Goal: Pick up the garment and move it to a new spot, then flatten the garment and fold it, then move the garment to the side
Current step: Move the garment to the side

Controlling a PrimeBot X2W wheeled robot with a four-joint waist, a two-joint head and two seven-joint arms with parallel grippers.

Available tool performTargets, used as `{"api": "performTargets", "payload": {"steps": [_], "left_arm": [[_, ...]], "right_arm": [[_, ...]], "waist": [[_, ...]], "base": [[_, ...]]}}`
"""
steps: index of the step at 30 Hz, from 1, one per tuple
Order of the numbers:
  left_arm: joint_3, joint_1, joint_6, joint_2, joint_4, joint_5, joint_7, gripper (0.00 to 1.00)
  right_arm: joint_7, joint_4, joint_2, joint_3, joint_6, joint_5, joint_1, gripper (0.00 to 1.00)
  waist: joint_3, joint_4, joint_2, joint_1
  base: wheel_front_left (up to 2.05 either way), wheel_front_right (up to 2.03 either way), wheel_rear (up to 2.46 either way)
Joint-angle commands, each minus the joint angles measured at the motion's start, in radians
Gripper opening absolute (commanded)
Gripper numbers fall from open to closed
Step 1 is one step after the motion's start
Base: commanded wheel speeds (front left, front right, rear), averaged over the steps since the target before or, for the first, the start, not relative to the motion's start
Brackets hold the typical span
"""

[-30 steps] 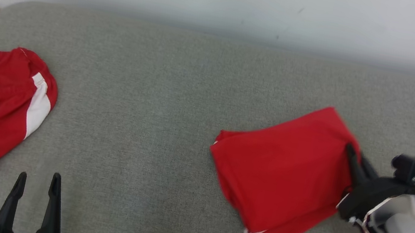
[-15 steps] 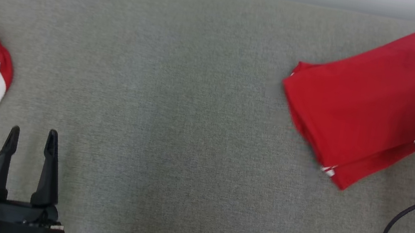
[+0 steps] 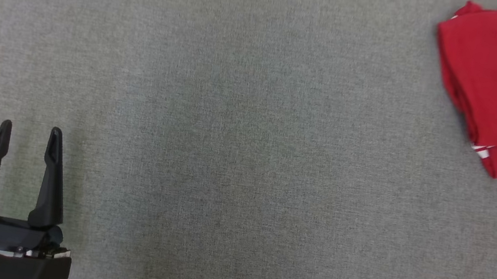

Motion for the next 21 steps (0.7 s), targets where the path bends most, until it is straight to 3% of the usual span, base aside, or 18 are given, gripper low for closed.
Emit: {"api": "performTargets", "payload": {"steps": [1,7,21], "left_arm": [[0.008,-0.014,-0.001,0.0,-0.012,0.012,-0.004,1.0],[0.018,-0.017,-0.007,0.001,-0.033,0.024,-0.004,1.0],[0.027,-0.015,-0.01,0.0,-0.034,0.028,-0.004,1.0]], "right_arm": [[-0.006,0.013,-0.02,0.0,0.0,0.006,-0.018,0.0],[-0.009,0.051,-0.064,0.001,0.0,-0.005,-0.051,0.0],[-0.011,0.121,-0.046,0.002,0.0,-0.014,-0.062,0.0]], "waist": [[0.029,0.001,-0.0002,-0.0003],[0.047,0.003,-0.0002,-0.0003],[0.051,-0.008,-0.0002,-0.0003]], "base": [[0.0,0.0,0.0],[0.0,0.0,0.0],[0.0,0.0,0.0]]}}
